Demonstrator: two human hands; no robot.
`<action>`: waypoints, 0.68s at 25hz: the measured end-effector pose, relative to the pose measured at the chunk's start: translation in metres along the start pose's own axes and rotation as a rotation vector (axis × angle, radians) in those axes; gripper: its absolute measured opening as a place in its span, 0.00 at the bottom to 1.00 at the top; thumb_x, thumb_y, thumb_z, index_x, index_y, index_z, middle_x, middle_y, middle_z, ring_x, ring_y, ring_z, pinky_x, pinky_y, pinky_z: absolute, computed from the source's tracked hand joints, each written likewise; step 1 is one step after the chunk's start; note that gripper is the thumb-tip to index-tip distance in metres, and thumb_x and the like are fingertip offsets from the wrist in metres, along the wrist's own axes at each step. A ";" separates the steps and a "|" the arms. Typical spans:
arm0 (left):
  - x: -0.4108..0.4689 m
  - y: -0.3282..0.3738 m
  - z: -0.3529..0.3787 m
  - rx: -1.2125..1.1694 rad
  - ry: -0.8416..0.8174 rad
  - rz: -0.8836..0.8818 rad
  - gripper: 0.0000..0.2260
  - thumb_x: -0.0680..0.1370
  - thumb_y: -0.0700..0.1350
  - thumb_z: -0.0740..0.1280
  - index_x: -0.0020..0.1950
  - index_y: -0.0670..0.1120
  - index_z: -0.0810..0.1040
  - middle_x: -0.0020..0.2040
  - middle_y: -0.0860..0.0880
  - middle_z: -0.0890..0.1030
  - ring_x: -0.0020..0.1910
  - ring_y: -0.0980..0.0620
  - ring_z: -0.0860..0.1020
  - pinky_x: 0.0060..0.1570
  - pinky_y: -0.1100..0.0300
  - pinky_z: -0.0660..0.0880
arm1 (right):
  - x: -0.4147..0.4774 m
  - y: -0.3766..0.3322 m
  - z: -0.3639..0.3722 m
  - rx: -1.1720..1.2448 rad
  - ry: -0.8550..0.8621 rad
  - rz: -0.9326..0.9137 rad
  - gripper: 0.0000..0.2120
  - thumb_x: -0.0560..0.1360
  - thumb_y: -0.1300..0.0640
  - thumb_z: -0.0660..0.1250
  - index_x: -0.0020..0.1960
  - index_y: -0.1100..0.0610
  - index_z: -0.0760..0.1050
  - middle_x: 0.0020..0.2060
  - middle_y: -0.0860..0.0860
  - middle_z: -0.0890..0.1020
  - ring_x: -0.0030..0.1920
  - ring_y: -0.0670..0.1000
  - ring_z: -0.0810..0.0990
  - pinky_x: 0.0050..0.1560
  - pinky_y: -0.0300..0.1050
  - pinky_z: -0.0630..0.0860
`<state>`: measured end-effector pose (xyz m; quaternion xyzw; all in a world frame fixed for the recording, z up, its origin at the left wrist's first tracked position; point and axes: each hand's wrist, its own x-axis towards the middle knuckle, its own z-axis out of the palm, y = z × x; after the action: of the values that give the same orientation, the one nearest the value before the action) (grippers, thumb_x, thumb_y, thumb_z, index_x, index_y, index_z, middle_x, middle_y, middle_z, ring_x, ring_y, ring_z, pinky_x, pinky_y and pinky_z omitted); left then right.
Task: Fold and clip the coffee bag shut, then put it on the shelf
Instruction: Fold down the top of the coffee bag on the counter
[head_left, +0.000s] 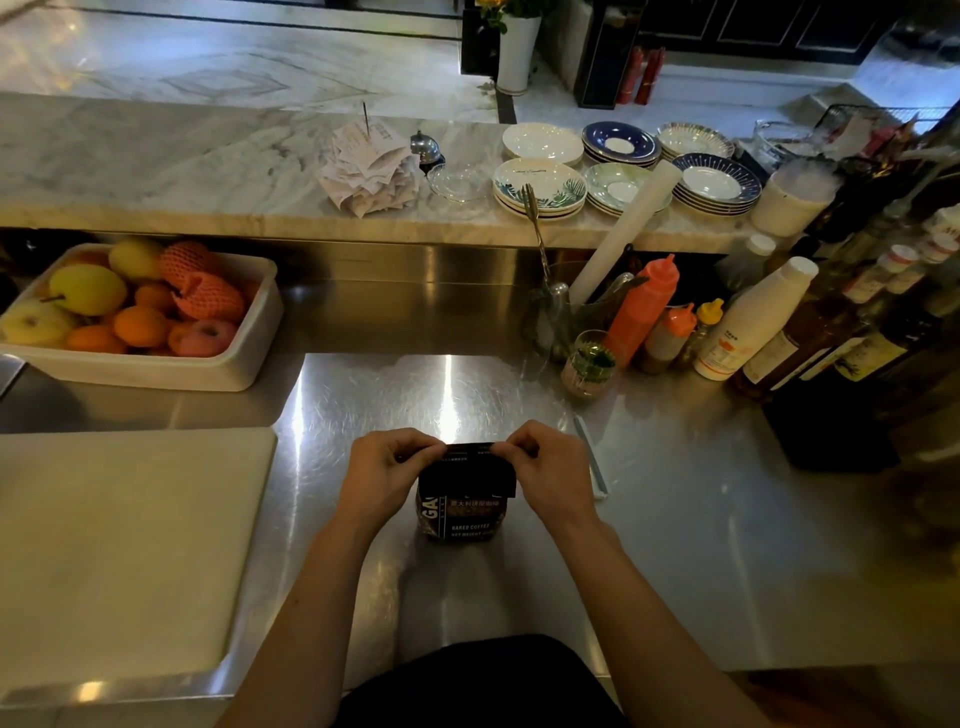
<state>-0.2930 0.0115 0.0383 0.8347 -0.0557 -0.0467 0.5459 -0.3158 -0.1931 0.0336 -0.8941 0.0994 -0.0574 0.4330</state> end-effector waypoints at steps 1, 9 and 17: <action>-0.001 -0.001 0.000 0.000 0.018 -0.012 0.03 0.73 0.39 0.73 0.44 0.46 0.86 0.38 0.56 0.85 0.40 0.63 0.83 0.42 0.74 0.74 | -0.001 0.001 0.000 0.002 -0.005 -0.028 0.04 0.72 0.55 0.73 0.39 0.53 0.80 0.33 0.47 0.83 0.36 0.45 0.82 0.41 0.44 0.80; -0.004 -0.014 0.005 -0.141 -0.066 -0.140 0.04 0.72 0.39 0.75 0.44 0.46 0.85 0.37 0.53 0.86 0.39 0.60 0.84 0.40 0.69 0.77 | -0.003 0.011 0.001 0.122 0.024 -0.029 0.05 0.74 0.62 0.70 0.42 0.55 0.82 0.35 0.41 0.81 0.40 0.36 0.80 0.41 0.27 0.74; -0.005 -0.026 0.013 -0.202 0.015 -0.152 0.06 0.72 0.38 0.74 0.47 0.45 0.85 0.40 0.53 0.87 0.42 0.56 0.85 0.45 0.65 0.80 | -0.015 0.020 0.011 0.174 -0.048 0.097 0.09 0.72 0.65 0.71 0.46 0.52 0.79 0.41 0.46 0.83 0.44 0.41 0.82 0.46 0.31 0.76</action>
<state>-0.2985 0.0112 0.0092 0.7777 0.0168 -0.0871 0.6223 -0.3310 -0.1938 0.0107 -0.8484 0.1267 -0.0232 0.5135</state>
